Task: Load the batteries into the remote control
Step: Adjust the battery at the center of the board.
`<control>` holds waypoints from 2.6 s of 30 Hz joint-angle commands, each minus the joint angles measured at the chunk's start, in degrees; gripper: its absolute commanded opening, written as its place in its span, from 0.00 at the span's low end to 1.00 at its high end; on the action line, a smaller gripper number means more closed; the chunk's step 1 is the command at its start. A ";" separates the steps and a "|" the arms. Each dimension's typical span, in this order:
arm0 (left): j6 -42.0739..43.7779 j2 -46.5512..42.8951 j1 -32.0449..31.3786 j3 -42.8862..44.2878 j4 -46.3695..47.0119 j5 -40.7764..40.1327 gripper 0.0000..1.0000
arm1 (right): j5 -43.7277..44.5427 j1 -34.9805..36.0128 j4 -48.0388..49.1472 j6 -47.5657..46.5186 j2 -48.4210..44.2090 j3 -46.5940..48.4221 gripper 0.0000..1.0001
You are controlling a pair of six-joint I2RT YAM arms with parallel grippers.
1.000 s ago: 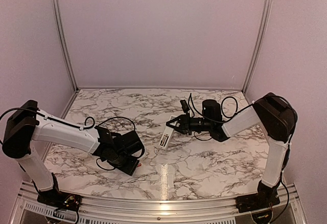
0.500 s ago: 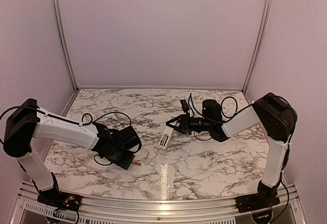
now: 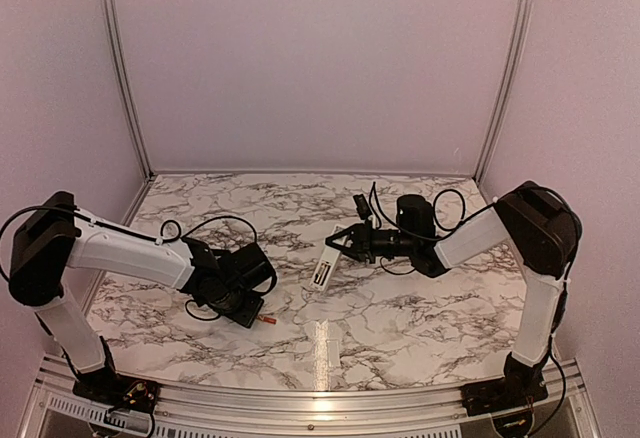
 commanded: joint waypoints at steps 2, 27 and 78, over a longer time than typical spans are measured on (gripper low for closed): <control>-1.73 -3.27 0.74 -5.39 -3.91 4.53 0.56 | -0.78 -0.54 1.74 -0.02 0.16 -0.24 0.00; 0.06 5.09 0.90 -1.29 -0.16 2.91 0.57 | -1.05 -1.01 2.47 0.10 0.11 -1.12 0.00; -1.15 -1.08 1.89 -0.61 12.86 18.84 0.40 | -1.58 -2.36 4.56 0.39 -3.01 -5.68 0.00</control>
